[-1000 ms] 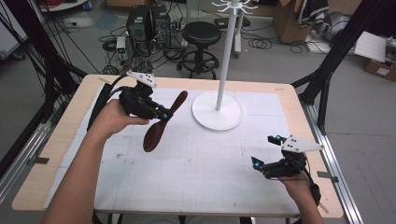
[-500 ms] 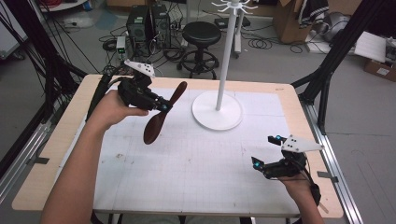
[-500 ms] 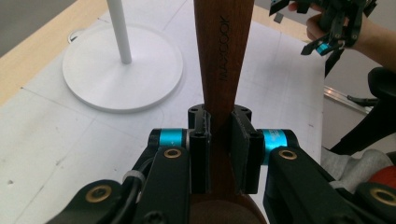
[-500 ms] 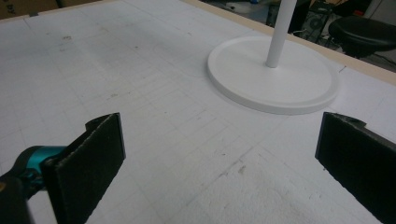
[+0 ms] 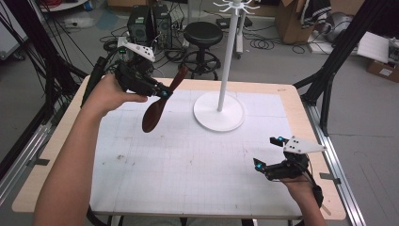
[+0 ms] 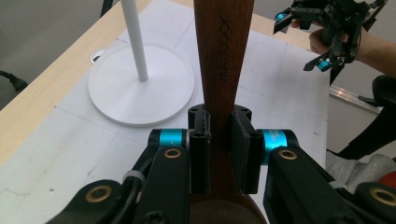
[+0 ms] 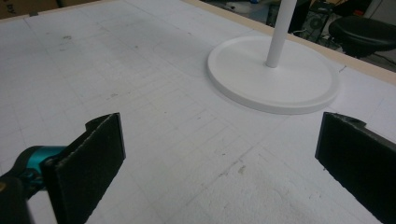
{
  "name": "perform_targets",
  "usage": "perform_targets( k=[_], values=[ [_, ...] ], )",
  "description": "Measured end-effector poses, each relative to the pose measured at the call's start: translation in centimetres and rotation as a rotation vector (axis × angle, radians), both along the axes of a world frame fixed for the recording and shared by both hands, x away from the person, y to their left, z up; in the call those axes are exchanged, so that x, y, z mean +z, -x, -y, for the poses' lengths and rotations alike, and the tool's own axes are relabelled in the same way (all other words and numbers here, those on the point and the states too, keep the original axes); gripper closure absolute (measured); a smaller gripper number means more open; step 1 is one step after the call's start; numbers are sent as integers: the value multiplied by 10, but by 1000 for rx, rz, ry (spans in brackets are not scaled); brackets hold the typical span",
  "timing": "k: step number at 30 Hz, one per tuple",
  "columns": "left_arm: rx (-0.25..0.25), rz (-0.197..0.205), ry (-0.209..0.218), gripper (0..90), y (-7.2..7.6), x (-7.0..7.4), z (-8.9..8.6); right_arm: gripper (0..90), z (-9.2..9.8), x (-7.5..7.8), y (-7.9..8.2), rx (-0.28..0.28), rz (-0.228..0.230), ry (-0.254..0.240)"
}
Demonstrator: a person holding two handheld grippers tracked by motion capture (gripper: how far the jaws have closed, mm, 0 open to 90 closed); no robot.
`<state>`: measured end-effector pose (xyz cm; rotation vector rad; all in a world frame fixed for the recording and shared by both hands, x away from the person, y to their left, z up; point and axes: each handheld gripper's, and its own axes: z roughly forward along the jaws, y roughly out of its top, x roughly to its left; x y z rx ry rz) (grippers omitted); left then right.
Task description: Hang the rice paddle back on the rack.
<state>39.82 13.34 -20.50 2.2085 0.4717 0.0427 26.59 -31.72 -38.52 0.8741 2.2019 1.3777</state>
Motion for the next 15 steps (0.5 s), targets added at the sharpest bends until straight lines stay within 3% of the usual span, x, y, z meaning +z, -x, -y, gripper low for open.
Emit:
perform_targets(
  k=[15],
  values=[
    [12,36,17,786,-9,29,9,5,0,0,0,2,1,2]
  ],
)
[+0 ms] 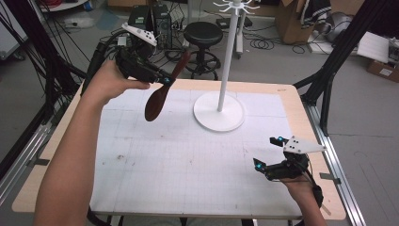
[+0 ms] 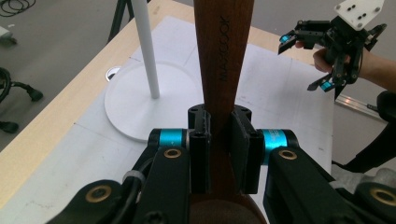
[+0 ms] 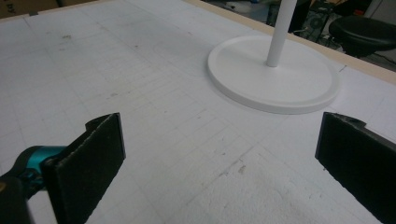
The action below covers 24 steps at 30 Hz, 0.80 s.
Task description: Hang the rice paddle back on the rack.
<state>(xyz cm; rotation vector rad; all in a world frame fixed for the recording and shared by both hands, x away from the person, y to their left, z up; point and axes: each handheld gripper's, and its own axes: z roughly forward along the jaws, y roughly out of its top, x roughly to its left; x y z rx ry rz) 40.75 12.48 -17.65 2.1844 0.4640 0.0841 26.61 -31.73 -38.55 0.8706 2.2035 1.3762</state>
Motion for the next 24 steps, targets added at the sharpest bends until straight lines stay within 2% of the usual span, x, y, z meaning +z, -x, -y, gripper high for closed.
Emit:
perform_targets(
  k=[4,9,15,19,24],
  values=[
    [12,4,18,786,-3,5,3,5,1,0,0,1,5,-1],
    [17,3,11,786,-8,10,5,5,1,0,0,0,6,-2],
    [12,9,33,786,-13,20,11,5,1,0,-1,1,4,-4],
    [8,11,31,786,-18,24,15,5,1,0,-1,1,1,-5],
    [-3,-3,61,786,-25,27,20,5,2,0,-1,-2,0,-10]
  ],
)
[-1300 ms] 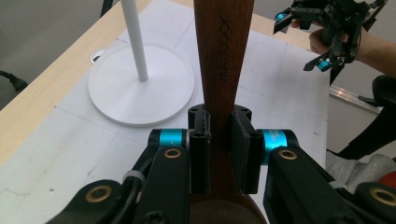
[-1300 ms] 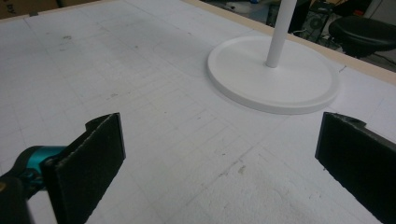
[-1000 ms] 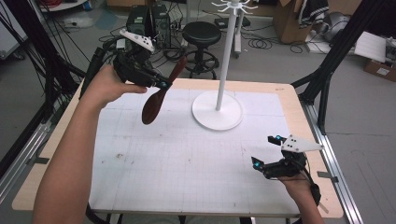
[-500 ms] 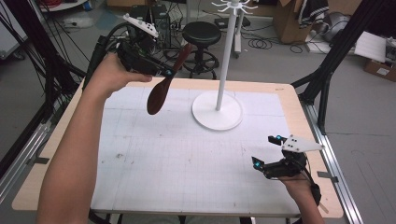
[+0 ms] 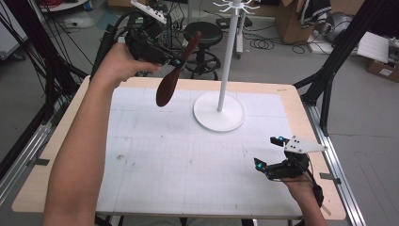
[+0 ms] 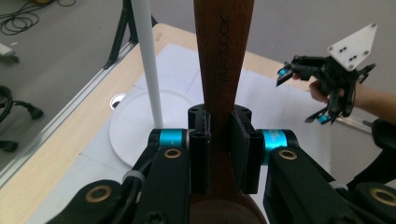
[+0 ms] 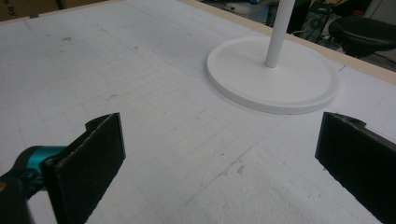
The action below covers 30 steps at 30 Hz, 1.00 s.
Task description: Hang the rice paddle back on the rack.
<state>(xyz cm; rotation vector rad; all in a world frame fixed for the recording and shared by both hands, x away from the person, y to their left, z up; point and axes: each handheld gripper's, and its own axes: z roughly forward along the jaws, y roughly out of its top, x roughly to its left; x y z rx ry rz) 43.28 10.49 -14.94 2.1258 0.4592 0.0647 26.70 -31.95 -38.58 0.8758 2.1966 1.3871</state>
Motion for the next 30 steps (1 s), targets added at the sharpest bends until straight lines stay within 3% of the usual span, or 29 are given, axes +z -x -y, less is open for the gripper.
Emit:
perform_targets(
  k=[30],
  values=[
    [26,-2,37,786,-27,16,15,5,-1,0,-1,7,-6,-11]
  ],
)
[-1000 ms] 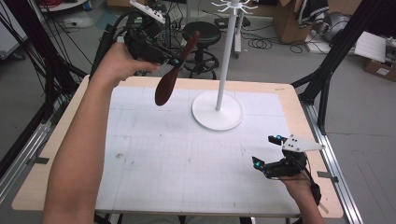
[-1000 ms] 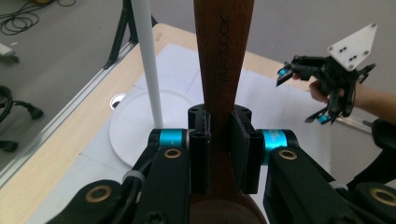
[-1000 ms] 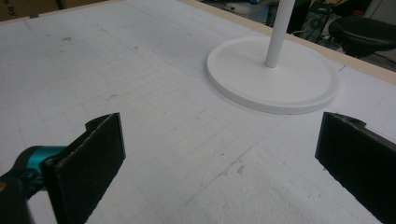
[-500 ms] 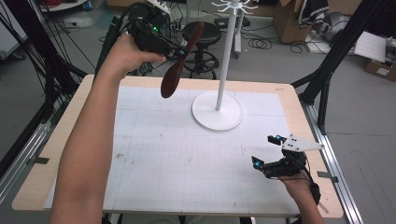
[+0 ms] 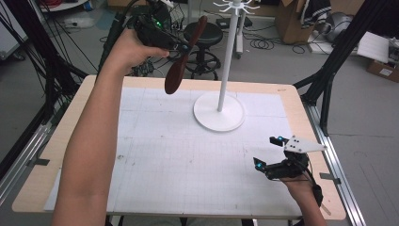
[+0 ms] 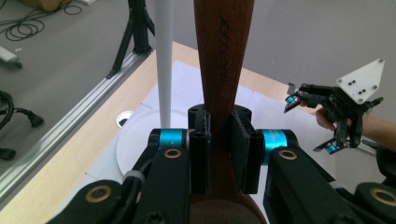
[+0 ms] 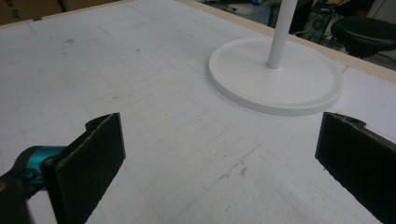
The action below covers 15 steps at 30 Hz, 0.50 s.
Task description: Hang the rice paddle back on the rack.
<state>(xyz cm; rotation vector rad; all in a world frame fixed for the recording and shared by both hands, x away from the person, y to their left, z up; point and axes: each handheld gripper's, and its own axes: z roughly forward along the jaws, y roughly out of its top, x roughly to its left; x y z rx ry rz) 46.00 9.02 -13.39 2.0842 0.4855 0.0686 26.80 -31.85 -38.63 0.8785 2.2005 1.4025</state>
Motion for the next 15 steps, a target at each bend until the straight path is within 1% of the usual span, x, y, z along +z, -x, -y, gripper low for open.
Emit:
perform_targets(
  k=[5,10,11,15],
  values=[
    [3,4,-3,786,-6,4,6,5,1,1,0,-1,6,1],
    [18,8,5,786,-11,7,9,5,1,1,0,-2,4,-2],
    [20,6,13,786,-12,8,9,5,1,1,1,-2,1,-4],
    [11,3,11,787,-17,10,14,5,2,1,1,-1,0,-6]
  ],
)
